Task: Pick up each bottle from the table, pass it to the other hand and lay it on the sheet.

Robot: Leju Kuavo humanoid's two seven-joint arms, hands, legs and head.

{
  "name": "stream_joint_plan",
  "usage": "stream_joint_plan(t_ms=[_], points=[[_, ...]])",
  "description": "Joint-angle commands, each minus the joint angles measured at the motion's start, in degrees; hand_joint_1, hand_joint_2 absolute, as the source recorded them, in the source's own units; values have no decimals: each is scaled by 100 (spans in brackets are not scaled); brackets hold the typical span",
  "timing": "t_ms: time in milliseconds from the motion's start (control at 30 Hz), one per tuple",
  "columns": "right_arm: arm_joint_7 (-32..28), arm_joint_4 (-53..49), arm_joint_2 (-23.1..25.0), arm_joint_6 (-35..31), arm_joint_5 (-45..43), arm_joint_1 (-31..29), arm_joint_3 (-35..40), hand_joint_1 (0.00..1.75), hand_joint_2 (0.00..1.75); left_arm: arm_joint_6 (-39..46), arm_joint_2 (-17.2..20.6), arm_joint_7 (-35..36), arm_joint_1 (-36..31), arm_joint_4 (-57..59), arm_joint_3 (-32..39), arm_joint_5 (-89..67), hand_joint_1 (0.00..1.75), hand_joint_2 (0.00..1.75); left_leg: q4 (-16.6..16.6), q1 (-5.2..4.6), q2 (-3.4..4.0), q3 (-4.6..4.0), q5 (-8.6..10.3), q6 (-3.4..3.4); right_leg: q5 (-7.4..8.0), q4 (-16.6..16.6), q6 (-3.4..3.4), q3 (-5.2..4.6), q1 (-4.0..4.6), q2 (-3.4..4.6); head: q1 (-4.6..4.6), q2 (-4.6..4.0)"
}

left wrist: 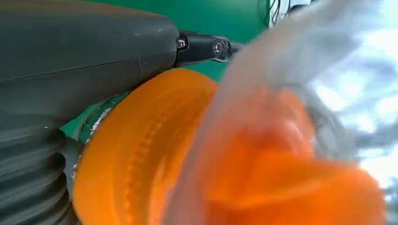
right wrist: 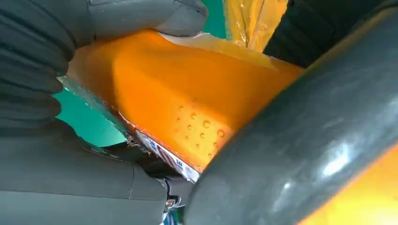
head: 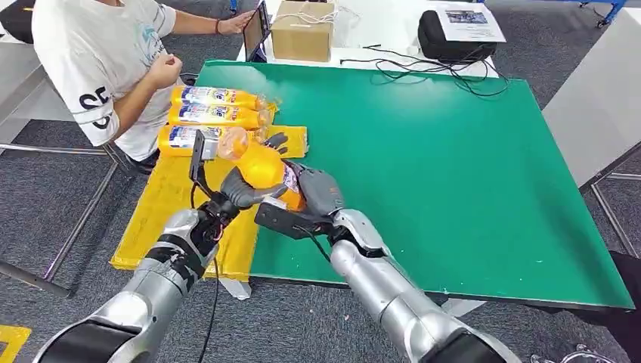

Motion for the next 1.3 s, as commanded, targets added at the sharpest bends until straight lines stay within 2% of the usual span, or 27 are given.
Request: stream_joint_plan(t_ms=[33,400,433,467,567,767,900,1000,1067,1100,1233,1300], points=[[154,594,79,189,-7,-313,745,175,175,53,40,-79,-374,360,-248,154,175,175,4,4,-4,17,-11,-6,-13,5,-8,18,4,-4,0,0],[210,591,44,241,-109,-328,652,175,175,126,44,-48,-296,242,-154,249,175,175,5,4,-5,23,-14,-7,-15,5,-9,24,4,-4,0,0],[287,582,57,193,-187,-303,564,134,175,173,12,32,-271,230,-30,397,175,175,3,5,-4,11,-8,-5,-8,1,-7,14,5,-4,0,0],[367,576,50,128,-246,-284,479,3,175,170,4,99,-226,180,62,535,175,175,5,4,-7,20,-12,-7,-14,5,-9,22,4,-6,0,0],[398,584,24,200,-428,-300,291,0,175,57,-10,-312,14,-328,227,628,175,175,0,3,-2,12,-6,-4,-7,-1,-5,13,3,-2,0,0],[348,567,-60,262,-754,-203,-37,0,175,50,-205,46,397,-1027,910,1605,175,175,6,6,-7,35,-23,-7,-25,5,-10,36,6,-8,-2,0],[323,441,-124,167,-914,-104,-219,0,175,127,-187,75,486,-1084,1091,1846,175,175,1,7,-10,22,-11,-5,-14,-4,-7,23,7,-11,0,0],[310,215,-251,53,-1129,18,-488,0,175,507,-16,-197,450,-1063,1137,1515,175,175,2,8,-11,38,-17,-7,-22,-3,-11,40,8,-15,2,0],[264,-47,-375,-18,-1299,155,-711,0,175,797,120,-394,393,-981,1251,1222,175,175,1,3,-27,28,-11,-6,-21,-2,-11,33,3,-24,-2,0],[232,-203,-427,-62,-1403,241,-834,0,175,961,196,-483,357,-913,1293,1045,175,175,2,12,-3,15,-10,-6,-9,-8,-10,16,12,-2,7,0],[68,-842,-647,-96,-1711,555,-1212,0,175,1415,473,-906,185,-574,1578,406,175,175,-1,2,-9,7,-5,-4,-6,-2,-7,11,2,-6,4,0],[21,-1115,-748,-42,-1830,687,-1346,0,175,1539,597,-969,103,-383,1748,215,175,175,4,6,3,35,-23,-11,-21,5,-14,33,7,5,2,0]])
